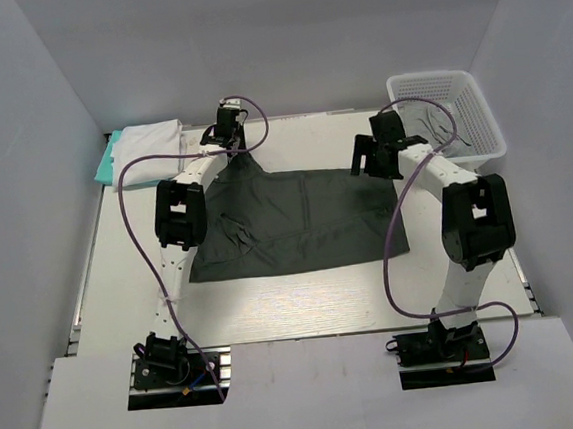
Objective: Fold and stack the t-shirts
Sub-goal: Grap the side of the flattened tshirt furthest away from the robot with both arms
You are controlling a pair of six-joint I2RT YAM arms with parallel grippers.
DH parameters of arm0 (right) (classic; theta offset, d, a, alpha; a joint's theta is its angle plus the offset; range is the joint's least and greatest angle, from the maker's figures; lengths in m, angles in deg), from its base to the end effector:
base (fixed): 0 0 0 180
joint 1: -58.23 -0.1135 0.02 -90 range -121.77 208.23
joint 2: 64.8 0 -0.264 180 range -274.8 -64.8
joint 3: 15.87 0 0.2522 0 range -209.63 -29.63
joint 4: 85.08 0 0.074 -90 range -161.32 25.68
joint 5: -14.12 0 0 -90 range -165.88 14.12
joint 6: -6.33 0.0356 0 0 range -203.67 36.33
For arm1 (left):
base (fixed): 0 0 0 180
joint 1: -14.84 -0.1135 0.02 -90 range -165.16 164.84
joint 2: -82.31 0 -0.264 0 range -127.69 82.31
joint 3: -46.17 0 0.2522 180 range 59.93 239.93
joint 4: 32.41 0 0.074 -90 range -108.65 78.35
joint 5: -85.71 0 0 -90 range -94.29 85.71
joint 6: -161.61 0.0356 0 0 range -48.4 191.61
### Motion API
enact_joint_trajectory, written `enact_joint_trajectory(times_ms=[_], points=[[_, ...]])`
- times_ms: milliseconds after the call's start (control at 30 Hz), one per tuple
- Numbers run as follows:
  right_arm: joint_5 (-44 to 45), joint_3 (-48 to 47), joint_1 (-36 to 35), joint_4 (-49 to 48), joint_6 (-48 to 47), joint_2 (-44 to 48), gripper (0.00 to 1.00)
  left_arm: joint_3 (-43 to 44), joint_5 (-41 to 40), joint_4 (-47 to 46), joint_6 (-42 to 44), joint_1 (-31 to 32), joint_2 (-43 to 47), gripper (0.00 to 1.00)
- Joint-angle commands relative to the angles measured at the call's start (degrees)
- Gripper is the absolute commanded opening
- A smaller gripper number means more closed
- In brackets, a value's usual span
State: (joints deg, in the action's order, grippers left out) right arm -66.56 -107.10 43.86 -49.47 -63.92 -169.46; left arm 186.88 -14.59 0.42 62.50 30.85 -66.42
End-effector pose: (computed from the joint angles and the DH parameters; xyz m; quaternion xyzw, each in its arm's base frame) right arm 0.3925 0.0946 0.2279 0.0722 0.9313 0.0295 0.3557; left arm 0.5572 -0.1533 0.1440 0.0172 0.9064 -0.0104 0.4220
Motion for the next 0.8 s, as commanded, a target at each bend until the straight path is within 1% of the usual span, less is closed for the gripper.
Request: enact_joint_trajectory(times_ms=[0,33,100,133,200,233,433,567,767], points=[[5.9,-5.1,0.2,-0.2,2.1,-4.2,0.90,-1.0,-0.3,0.8,0.2,0.2,2.7,0.22],[6.0,-7.5,0.2,-0.1,2.9,-5.0,0.90,-1.0,-0.3,0.8,0.9,0.2,2.7,0.13],[7.9,-9.2,0.1,0.0,4.4,-8.4,0.90,-1.0,-0.3,0.8,0.9,0.2,2.7,0.04],[9.3,-11.8,0.3,0.0,5.6,-9.3,0.90,-1.0,-1.0,0.8,0.9,0.2,3.3,0.00],[10.9,-13.7,0.4,0.1,6.7,-12.5,0.90,-1.8,-1.6,0.8,0.9,0.2,4.0,0.00],[11.2,-15.8,0.4,0.2,7.9,-13.2,0.90,-1.8,-1.6,0.2,0.9,0.2,4.0,0.00],[14.0,-20.7,0.6,0.4,10.2,-18.6,0.90,-4.9,-1.1,-0.3,0.9,-0.4,6.4,0.00],[17.3,-21.7,0.7,2.8,11.1,-20.0,0.90,-5.5,-1.1,-0.9,0.9,-0.4,7.0,0.00],[18.1,-20.3,0.9,2.9,11.8,-21.5,0.90,-8.7,0.0,-2.3,0.2,-0.9,8.8,0.00]])
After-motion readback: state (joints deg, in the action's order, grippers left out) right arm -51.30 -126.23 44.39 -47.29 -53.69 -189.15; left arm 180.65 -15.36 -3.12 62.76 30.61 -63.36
